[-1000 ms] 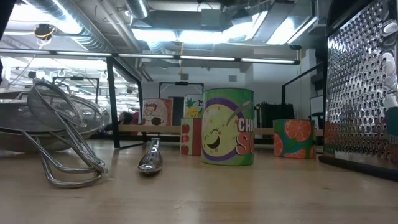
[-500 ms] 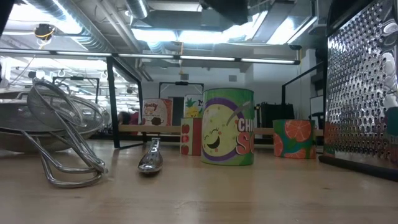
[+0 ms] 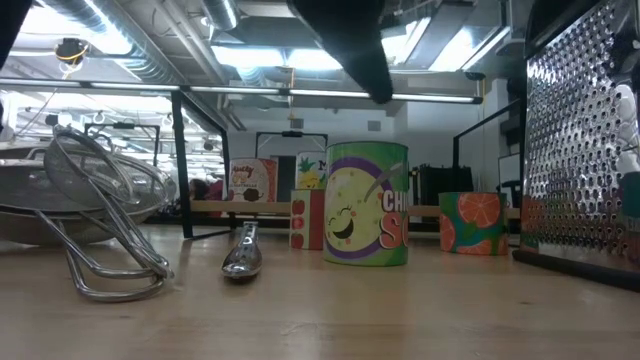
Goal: Pick and place cans onto a shelf
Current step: Put the pink can on the shelf aligned with the other orange can
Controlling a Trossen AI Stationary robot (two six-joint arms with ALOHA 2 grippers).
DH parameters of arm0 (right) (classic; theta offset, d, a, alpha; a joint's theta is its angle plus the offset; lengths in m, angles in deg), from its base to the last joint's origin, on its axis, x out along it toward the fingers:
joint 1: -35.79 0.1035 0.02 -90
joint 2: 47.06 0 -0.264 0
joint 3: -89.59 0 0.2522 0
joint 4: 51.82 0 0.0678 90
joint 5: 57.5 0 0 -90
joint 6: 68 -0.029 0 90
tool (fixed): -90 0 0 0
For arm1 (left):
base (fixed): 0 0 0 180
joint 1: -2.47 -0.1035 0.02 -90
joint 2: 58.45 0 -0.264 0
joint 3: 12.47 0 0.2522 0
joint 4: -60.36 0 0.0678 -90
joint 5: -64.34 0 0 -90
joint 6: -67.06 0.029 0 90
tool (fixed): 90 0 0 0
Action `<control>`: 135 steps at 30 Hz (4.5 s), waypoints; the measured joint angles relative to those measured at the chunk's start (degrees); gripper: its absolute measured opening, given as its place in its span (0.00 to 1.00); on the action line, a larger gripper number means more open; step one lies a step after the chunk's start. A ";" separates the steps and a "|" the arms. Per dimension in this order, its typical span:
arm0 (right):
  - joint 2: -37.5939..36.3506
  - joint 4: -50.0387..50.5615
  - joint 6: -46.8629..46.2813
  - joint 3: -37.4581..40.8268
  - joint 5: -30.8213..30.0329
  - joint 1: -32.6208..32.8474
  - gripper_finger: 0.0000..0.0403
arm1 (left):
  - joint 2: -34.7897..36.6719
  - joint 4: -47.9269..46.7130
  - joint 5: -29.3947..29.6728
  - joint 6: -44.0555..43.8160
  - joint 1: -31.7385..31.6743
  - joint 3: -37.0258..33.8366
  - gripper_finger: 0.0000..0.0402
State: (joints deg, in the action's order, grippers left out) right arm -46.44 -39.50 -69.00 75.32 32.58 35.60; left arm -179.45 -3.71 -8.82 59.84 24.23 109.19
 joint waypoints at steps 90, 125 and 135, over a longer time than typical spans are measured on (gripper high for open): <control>0.11 0.14 0.00 0.00 1.07 0.01 0.11 | 30.33 -20.35 1.59 27.05 -23.79 0.11 0.00; 0.11 0.14 0.02 0.00 1.04 0.00 0.11 | 29.69 1.49 -21.05 43.81 -48.29 -34.18 0.00; 0.11 0.14 0.02 0.00 1.03 0.00 0.11 | 29.78 3.67 -20.90 43.77 -47.80 -36.34 0.02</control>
State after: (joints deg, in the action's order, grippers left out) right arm -46.33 -39.36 -68.97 75.32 33.61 35.60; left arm -149.67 -0.04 -29.72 103.61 -23.57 72.85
